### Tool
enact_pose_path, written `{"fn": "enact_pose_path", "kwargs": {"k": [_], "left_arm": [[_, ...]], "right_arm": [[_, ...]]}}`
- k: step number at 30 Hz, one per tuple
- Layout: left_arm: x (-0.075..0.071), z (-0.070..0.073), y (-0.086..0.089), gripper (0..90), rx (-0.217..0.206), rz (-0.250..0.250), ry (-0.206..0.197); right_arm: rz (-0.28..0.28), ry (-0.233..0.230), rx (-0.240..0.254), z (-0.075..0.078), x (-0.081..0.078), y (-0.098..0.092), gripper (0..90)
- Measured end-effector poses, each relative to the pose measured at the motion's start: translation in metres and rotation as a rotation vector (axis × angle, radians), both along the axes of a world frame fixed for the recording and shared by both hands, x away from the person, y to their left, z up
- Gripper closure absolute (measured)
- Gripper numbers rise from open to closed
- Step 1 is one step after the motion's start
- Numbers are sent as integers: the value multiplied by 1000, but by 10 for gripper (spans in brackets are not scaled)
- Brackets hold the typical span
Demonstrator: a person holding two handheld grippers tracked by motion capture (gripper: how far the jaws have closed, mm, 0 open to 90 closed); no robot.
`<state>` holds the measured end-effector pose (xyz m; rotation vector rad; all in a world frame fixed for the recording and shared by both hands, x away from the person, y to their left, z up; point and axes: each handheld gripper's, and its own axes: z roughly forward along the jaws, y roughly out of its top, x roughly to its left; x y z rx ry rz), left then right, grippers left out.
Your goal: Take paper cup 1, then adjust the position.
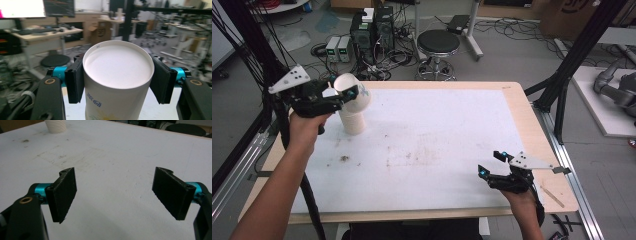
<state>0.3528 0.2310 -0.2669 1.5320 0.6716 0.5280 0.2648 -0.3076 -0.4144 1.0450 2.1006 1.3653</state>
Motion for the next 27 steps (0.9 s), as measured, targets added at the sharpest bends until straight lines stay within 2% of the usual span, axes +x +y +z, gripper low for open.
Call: {"fn": "enact_pose_path", "kwargs": {"k": [3,4,5,8,9,10,13,16,18,27], "left_arm": [[-6,-12,-9,370,15,-37,11],[-10,-20,-13,370,19,-51,16],[-10,-20,-13,370,19,-51,16],[-17,-35,-18,370,12,-73,29],[-17,-35,-18,370,12,-73,29],[-19,-39,-18,370,12,-78,34],[-23,-56,-22,369,21,-98,52],[-24,-61,-24,368,36,-112,61],[-26,-66,-28,368,29,-123,70],[-31,-70,-37,368,36,-161,76]], "right_arm": [[9,2,-4,0,2,2,202],[13,3,-8,0,3,3,202],[13,3,-8,0,3,3,202],[33,21,-6,0,4,6,202],[33,21,-6,0,4,6,202],[59,27,-4,0,6,8,202],[79,33,-7,0,7,12,202],[84,34,-8,0,7,13,202],[97,28,-12,2,7,15,202],[147,18,-5,13,15,26,202]]}}
